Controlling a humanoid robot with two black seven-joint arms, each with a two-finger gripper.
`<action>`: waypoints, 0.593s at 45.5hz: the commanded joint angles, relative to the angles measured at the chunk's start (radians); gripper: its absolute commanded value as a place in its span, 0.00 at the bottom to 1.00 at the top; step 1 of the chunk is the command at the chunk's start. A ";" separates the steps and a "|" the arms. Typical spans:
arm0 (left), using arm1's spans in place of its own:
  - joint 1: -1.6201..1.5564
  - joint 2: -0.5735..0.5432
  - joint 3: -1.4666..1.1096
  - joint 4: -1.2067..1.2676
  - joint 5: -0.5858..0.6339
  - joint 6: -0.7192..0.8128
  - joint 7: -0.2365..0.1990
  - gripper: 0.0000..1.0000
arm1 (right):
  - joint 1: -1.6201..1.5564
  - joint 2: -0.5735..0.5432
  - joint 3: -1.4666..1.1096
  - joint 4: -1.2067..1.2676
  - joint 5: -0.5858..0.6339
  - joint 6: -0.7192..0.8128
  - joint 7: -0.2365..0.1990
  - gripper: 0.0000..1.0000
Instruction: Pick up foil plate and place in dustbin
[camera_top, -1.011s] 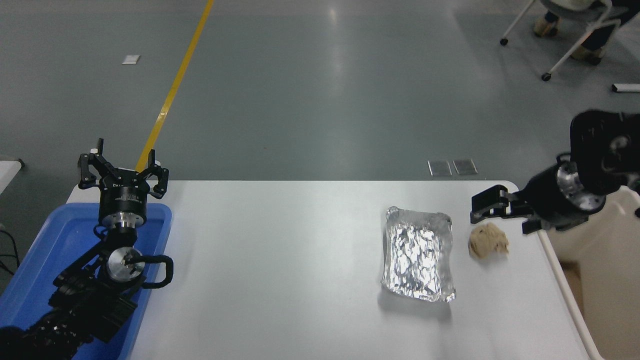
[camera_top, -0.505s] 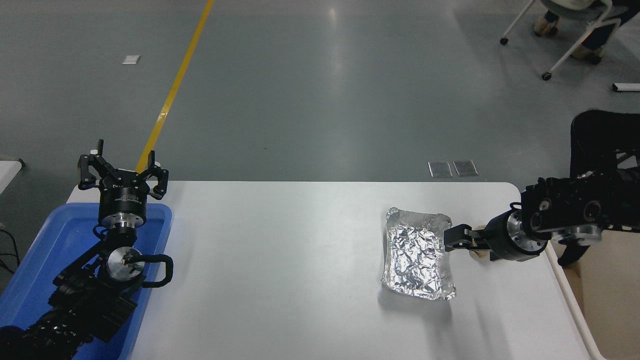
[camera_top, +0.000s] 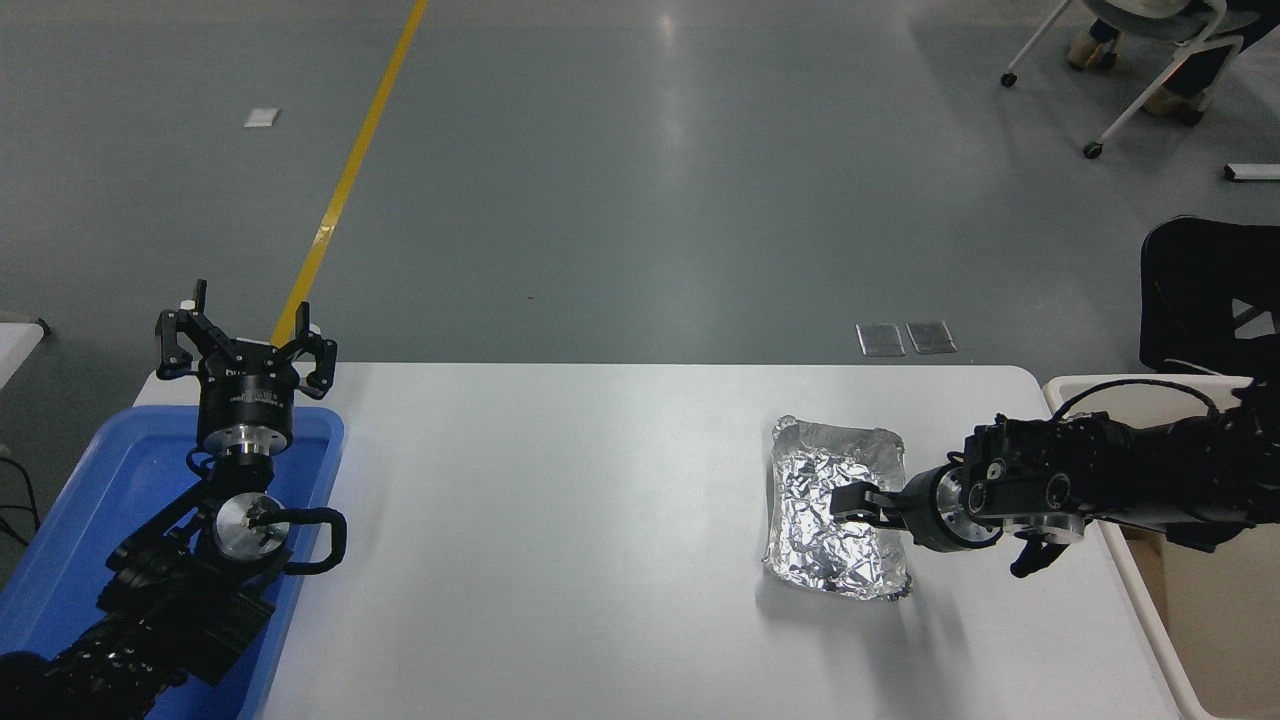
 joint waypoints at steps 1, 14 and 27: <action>0.000 0.000 0.000 -0.001 0.000 0.000 0.000 0.99 | -0.083 0.061 0.007 -0.147 -0.002 -0.006 -0.001 0.86; 0.000 0.000 0.000 0.000 0.000 0.000 0.000 0.99 | -0.088 0.066 -0.004 -0.182 -0.014 0.012 -0.001 0.00; 0.000 0.000 0.000 -0.001 0.000 0.000 0.000 0.99 | -0.080 0.066 -0.012 -0.182 -0.010 0.014 -0.001 0.00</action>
